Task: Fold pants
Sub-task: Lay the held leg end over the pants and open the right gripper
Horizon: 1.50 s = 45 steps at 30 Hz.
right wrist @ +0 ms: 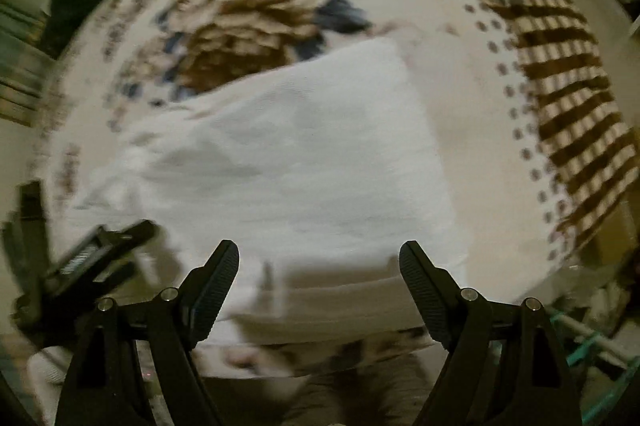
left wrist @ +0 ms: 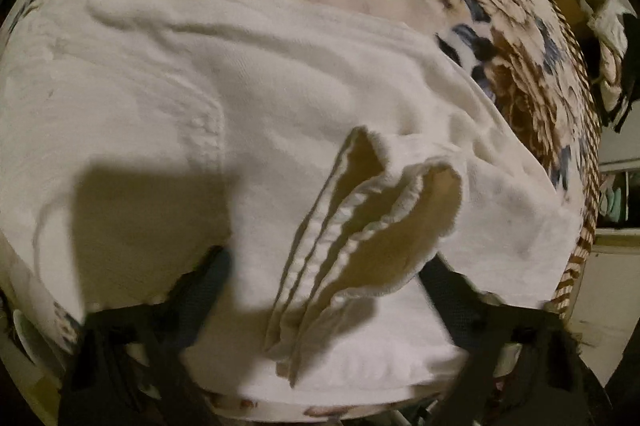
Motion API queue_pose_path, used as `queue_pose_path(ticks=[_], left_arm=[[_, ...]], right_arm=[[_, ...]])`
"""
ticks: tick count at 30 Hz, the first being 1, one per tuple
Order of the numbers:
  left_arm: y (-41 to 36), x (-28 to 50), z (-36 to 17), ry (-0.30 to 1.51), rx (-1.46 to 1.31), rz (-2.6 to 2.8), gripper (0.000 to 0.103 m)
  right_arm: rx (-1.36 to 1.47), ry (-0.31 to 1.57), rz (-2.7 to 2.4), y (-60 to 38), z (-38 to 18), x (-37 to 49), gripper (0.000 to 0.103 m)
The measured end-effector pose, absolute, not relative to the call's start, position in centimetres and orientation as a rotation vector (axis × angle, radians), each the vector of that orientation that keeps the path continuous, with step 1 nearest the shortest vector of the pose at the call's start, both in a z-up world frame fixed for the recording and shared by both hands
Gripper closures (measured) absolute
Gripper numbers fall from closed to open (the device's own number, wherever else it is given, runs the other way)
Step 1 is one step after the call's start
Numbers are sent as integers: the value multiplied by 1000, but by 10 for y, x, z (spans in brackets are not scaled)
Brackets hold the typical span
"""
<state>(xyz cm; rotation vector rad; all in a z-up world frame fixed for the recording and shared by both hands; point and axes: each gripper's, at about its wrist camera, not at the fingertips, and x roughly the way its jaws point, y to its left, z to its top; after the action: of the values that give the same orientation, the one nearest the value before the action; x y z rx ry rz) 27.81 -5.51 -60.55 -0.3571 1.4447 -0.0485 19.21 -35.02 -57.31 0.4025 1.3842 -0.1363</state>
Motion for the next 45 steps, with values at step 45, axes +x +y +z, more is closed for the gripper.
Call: queue_pose_path(ticks=[45], left_arm=[[-75, 221, -608, 1534, -222, -143, 70]], right_arm=[[99, 1660, -110, -314, -634, 177, 46]])
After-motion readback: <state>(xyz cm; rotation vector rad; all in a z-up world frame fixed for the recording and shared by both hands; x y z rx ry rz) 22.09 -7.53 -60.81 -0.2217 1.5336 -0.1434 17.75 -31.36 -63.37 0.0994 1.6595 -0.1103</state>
